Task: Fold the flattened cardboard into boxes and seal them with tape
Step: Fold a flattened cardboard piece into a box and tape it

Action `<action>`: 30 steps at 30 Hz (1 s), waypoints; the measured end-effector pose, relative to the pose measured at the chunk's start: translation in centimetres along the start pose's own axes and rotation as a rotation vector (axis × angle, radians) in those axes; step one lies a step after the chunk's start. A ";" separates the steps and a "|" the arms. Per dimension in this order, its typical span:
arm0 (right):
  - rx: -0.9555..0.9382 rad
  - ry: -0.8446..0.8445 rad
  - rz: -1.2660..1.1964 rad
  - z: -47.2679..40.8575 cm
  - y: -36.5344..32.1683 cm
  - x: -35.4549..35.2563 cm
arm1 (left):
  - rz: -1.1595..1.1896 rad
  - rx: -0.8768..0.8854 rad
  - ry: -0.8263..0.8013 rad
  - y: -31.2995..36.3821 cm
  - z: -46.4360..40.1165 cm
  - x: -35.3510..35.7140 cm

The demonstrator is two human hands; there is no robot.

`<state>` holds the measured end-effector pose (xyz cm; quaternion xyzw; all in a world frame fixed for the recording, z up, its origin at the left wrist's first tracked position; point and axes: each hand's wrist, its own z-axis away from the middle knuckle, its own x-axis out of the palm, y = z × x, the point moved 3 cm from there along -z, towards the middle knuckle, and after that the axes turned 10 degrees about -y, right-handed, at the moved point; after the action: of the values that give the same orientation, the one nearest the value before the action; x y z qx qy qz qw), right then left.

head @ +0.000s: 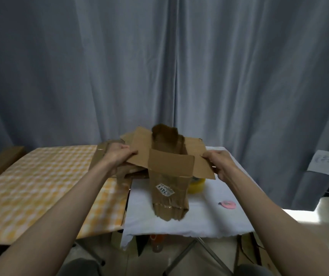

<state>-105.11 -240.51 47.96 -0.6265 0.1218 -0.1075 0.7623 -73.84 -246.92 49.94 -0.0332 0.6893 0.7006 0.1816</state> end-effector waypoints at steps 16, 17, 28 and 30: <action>-0.525 0.134 0.914 -0.9 -2.9 1.9 | -0.553 0.299 0.047 3.5 -0.8 0.6; -0.501 0.110 0.913 -0.9 -2.8 2.1 | -0.592 0.288 0.046 3.3 -0.8 0.4; -0.381 0.005 0.796 -2.9 -2.9 2.0 | -1.055 0.271 0.052 1.7 -2.4 -0.9; -0.411 -0.004 0.838 -2.8 -3.4 2.5 | -1.089 0.275 0.043 2.6 -3.1 -0.3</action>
<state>-103.73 -244.58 50.65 -0.6616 0.3815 0.2373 0.6003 -75.00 -250.01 52.40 -0.3743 0.6611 0.4087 0.5057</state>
